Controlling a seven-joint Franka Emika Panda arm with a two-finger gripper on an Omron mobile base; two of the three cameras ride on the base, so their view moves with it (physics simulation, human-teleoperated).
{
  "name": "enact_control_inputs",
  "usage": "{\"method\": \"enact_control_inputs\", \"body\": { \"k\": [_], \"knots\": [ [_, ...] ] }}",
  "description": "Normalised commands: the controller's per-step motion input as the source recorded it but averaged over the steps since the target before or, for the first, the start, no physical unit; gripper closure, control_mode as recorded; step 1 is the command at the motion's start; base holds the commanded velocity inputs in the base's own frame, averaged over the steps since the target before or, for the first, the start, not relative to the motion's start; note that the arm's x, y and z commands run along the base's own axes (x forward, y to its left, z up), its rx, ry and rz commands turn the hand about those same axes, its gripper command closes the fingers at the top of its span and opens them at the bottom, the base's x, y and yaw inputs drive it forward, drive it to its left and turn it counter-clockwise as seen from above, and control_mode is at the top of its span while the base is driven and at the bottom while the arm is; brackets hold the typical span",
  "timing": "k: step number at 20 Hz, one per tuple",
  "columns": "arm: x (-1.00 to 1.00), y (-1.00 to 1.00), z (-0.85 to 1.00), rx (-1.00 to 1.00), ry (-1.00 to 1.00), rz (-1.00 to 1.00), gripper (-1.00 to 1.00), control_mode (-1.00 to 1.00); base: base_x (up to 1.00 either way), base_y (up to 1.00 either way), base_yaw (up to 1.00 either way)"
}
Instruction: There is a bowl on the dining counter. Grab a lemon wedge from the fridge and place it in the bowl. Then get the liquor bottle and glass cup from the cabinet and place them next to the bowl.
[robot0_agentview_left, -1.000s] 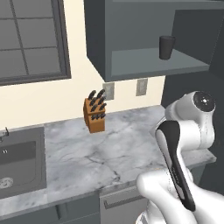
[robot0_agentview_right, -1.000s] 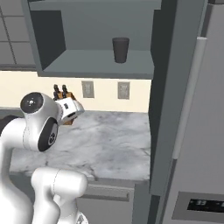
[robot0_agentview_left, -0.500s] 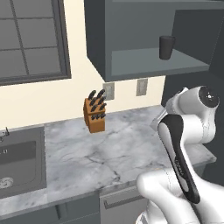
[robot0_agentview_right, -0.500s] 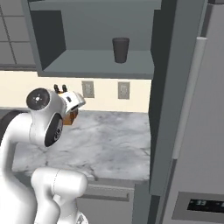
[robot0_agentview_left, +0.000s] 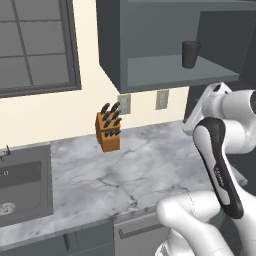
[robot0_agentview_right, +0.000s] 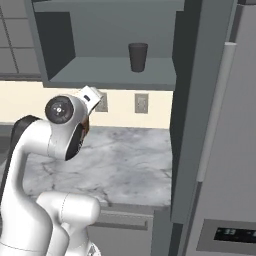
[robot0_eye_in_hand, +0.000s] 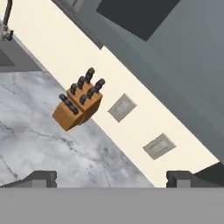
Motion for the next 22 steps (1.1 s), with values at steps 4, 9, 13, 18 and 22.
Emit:
{"method": "enact_control_inputs", "body": {
  "k": [4,9,13,18,22],
  "knots": [
    [0.00,-0.05,0.44,-0.08,-0.01,0.07,-1.00,-1.00,0.00,0.00,0.00],
    [-0.01,-0.25,0.45,-0.08,-0.01,0.02,-1.00,-1.00,0.00,0.00,0.00],
    [0.00,-0.40,0.36,-0.18,-0.04,0.00,-1.00,-1.00,0.00,0.00,0.00],
    [0.04,-0.47,0.37,-0.22,-0.09,0.07,-1.00,-1.00,0.00,0.00,0.00],
    [0.11,-0.43,0.35,-0.17,-0.17,0.12,-1.00,-1.00,0.00,0.00,0.00]
  ]
}}
